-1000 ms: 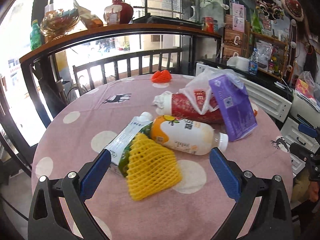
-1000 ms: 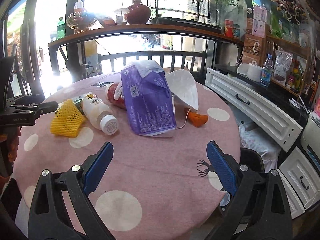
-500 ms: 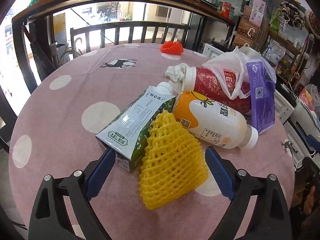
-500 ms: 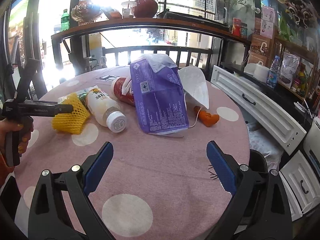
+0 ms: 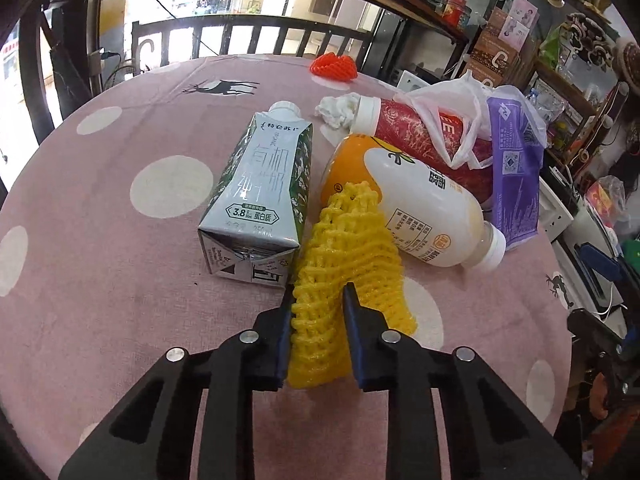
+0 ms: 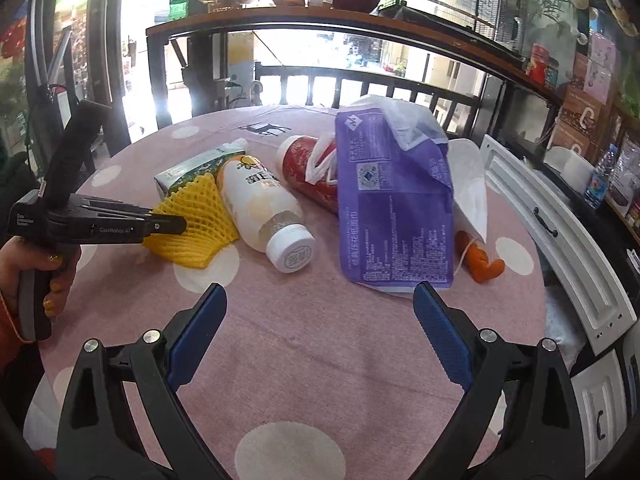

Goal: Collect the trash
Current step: 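Grasp the yellow foam fruit net with the left tool, then grasp the white juice bottle with the right tool while the left tool holds the net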

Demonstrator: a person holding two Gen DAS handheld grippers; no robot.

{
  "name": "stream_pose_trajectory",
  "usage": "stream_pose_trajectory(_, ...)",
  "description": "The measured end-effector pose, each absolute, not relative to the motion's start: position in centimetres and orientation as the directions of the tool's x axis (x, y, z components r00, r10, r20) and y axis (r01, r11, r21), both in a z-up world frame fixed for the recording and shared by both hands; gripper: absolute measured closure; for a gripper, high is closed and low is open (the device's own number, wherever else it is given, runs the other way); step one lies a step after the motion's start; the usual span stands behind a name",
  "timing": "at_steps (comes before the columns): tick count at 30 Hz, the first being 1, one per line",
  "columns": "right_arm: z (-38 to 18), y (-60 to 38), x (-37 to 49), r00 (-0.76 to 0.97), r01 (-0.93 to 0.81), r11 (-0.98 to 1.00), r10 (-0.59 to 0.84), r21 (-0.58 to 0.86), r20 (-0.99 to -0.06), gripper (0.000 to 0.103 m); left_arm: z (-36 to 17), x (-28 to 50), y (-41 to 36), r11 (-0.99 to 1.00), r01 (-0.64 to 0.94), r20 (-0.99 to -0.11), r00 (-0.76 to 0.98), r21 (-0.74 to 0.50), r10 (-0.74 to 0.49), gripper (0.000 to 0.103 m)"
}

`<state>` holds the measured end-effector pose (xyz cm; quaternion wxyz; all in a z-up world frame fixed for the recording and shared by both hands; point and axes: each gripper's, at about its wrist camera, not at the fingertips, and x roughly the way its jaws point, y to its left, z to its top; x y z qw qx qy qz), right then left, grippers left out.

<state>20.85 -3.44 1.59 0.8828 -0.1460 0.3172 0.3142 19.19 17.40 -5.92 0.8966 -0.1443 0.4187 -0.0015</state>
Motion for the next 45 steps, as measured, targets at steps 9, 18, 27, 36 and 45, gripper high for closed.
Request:
stream_pose_trajectory(9, 2.0, 1.1, 23.5, 0.509, -0.741, 0.668, 0.498, -0.063, -0.702, 0.01, -3.7, 17.1, 17.5, 0.956, -0.113, -0.707, 0.698, -0.272, -0.118, 0.085)
stream_pose_trajectory(18, 0.6, 7.3, 26.1, 0.465, -0.806, 0.567, 0.427, -0.171, -0.776, 0.01, -1.9, 14.6, 18.1, 0.953, -0.13, -0.657, 0.749, -0.274, -0.087, 0.085)
stream_pose_trajectory(27, -2.4, 11.4, 28.3, 0.454, -0.833, 0.482, 0.311, -0.273, -0.835, 0.014, -2.0, 13.6, 19.2, 0.945, -0.155, -0.649, 0.757, -0.287, -0.073, 0.085)
stream_pose_trajectory(36, -2.6, 12.0, 28.7, 0.409, -0.856, 0.456, 0.304, -0.246, -0.86, 0.037, -2.1, 13.5, 19.7, 0.939, -0.158, -0.646, 0.759, -0.305, -0.082, 0.085)
stream_pose_trajectory(45, -2.1, 10.8, 26.7, 0.392, -0.855, 0.483, 0.366, -0.188, -0.844, 0.041, -2.0, 13.4, 19.3, 0.944, -0.15, -0.643, 0.761, -0.295, -0.081, 0.085)
